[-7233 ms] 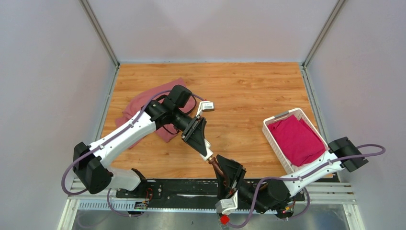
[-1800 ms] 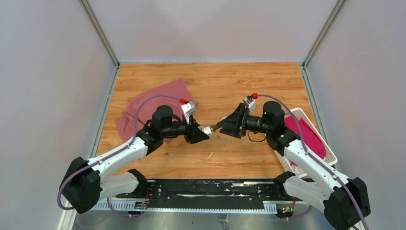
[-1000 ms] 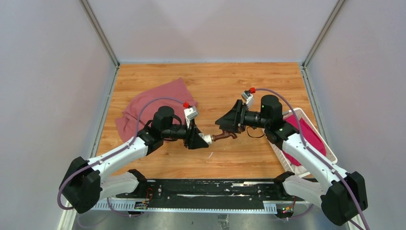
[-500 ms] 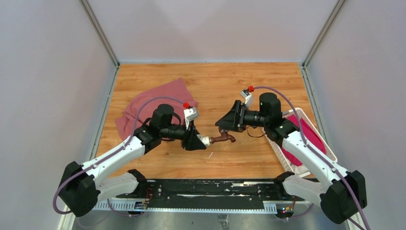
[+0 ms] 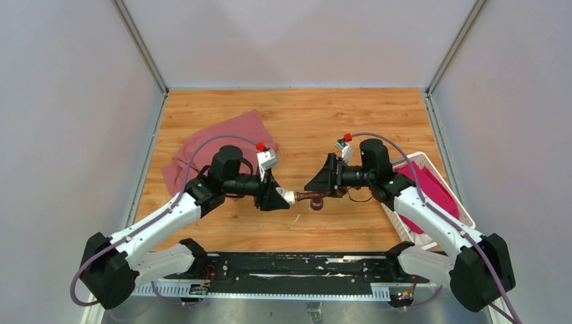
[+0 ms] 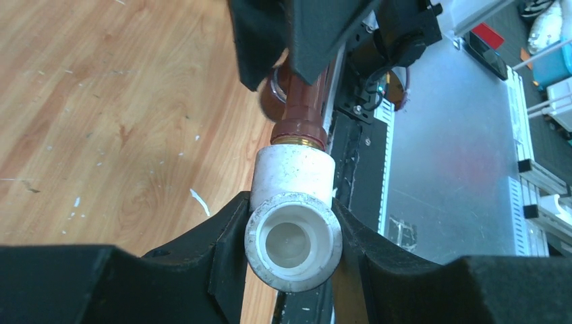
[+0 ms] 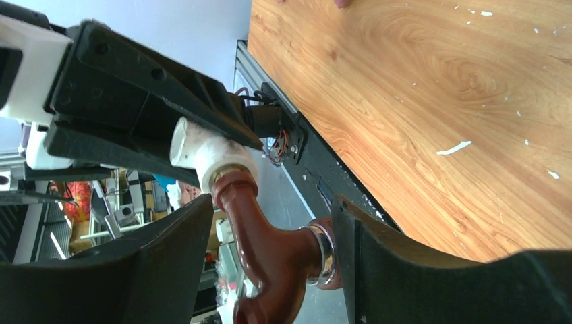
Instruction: Install the water faucets
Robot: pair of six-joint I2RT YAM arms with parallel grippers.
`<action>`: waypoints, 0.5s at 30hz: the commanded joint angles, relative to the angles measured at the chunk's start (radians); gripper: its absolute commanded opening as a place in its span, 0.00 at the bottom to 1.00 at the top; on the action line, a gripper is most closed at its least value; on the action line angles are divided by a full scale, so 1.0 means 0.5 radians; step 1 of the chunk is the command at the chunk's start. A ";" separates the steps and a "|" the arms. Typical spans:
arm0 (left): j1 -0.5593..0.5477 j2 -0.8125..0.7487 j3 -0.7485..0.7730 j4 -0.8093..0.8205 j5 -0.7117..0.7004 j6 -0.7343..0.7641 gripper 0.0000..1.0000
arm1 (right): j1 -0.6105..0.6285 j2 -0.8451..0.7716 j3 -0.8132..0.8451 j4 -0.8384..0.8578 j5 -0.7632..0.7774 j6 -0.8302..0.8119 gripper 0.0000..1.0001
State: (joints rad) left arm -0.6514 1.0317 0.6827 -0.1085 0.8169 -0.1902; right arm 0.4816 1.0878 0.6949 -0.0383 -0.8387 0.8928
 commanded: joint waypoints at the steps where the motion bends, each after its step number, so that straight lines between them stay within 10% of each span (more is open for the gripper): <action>1: -0.004 -0.040 0.093 0.064 -0.146 0.034 0.00 | -0.028 -0.106 -0.075 0.050 -0.198 0.046 0.72; 15: -0.004 0.096 0.092 0.149 -0.253 -0.027 0.00 | -0.025 -0.476 -0.134 0.342 -0.299 0.286 0.90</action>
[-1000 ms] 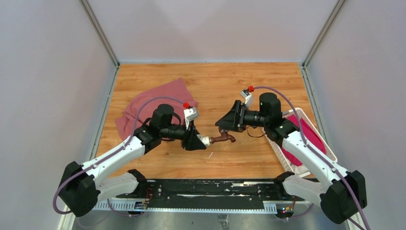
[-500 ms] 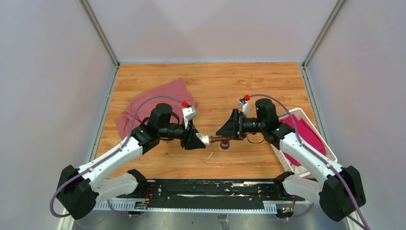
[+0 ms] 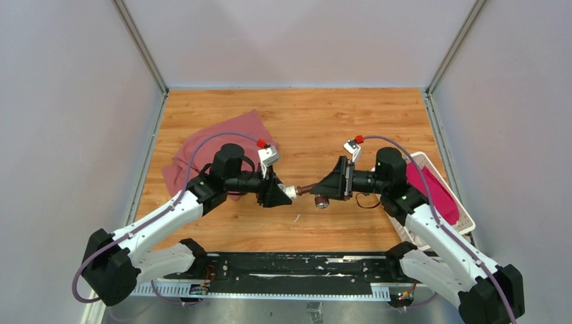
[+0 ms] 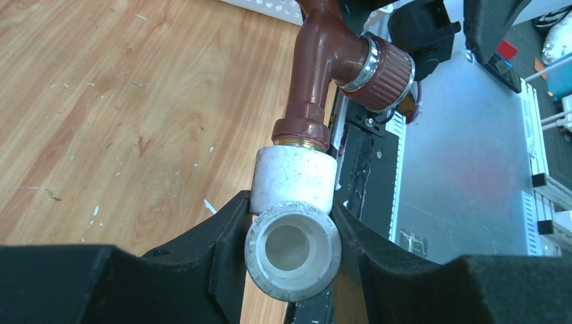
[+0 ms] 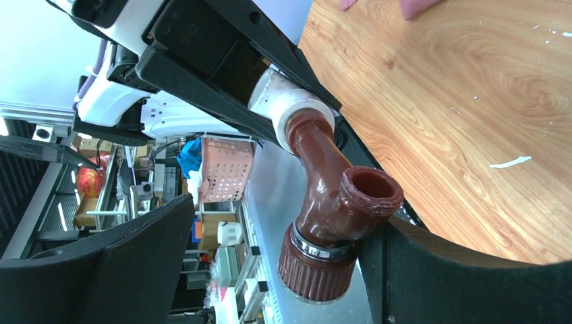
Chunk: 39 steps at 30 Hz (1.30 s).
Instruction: Install the water faucets
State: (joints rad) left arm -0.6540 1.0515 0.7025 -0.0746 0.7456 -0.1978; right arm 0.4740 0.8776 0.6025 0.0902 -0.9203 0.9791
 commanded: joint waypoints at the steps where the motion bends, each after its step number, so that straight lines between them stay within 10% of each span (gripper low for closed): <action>1: 0.001 0.064 0.052 0.083 -0.115 -0.012 0.00 | -0.009 -0.062 0.060 0.078 -0.139 0.124 0.90; 39: 0.001 0.083 -0.042 0.263 0.101 -0.135 0.00 | 0.004 0.109 0.323 -0.066 0.003 -0.105 0.90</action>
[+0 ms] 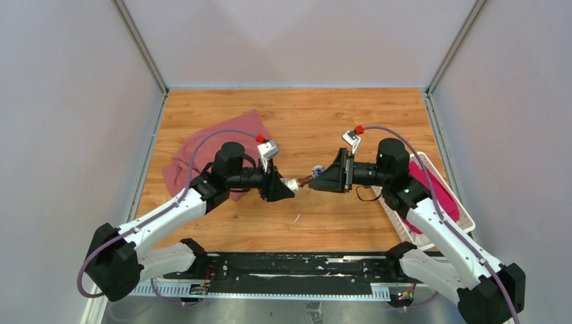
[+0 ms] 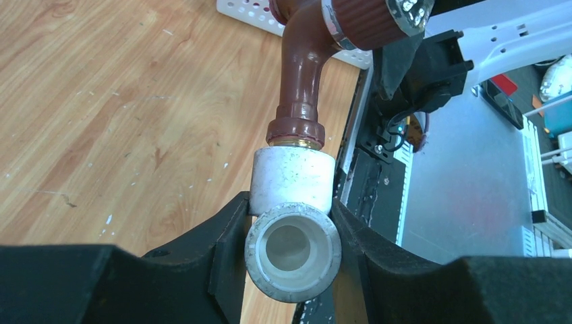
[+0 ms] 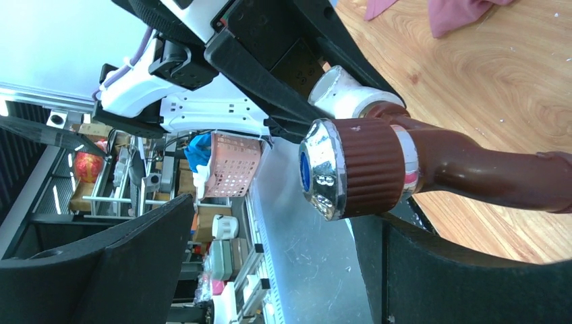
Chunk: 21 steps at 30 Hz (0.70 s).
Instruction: Install the water faucets
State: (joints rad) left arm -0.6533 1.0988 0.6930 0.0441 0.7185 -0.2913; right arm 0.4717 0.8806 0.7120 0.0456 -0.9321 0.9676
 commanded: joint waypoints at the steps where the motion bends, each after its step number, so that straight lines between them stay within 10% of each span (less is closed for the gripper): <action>1: 0.000 -0.017 -0.026 0.022 0.164 0.054 0.00 | 0.010 0.130 0.123 0.046 0.024 -0.084 0.90; 21: -0.005 -0.019 -0.010 -0.060 0.264 0.107 0.00 | 0.011 0.356 0.269 0.157 0.083 -0.126 0.89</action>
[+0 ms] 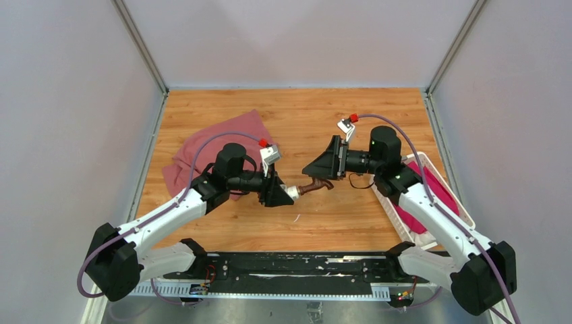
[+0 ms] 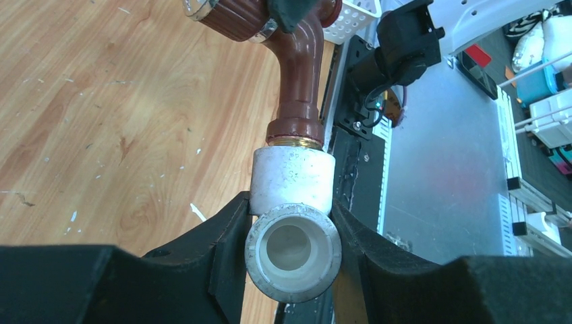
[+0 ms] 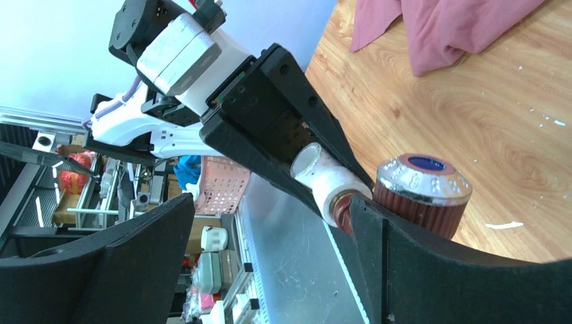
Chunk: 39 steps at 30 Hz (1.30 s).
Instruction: Install the water faucets
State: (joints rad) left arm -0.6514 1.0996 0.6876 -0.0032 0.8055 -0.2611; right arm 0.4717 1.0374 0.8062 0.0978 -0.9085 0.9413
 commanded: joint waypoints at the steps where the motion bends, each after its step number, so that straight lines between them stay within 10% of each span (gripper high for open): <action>1: -0.012 -0.024 0.002 0.032 0.097 0.051 0.00 | 0.009 0.064 0.085 0.054 0.042 -0.080 0.89; 39: -0.017 -0.049 0.107 -0.031 -0.270 0.077 0.00 | 0.009 -0.120 -0.409 0.084 -0.130 -0.012 0.90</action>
State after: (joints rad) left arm -0.6632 1.0790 0.7128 -0.0883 0.7227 -0.2047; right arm 0.4717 1.0321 0.6239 0.1394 -0.9424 0.9039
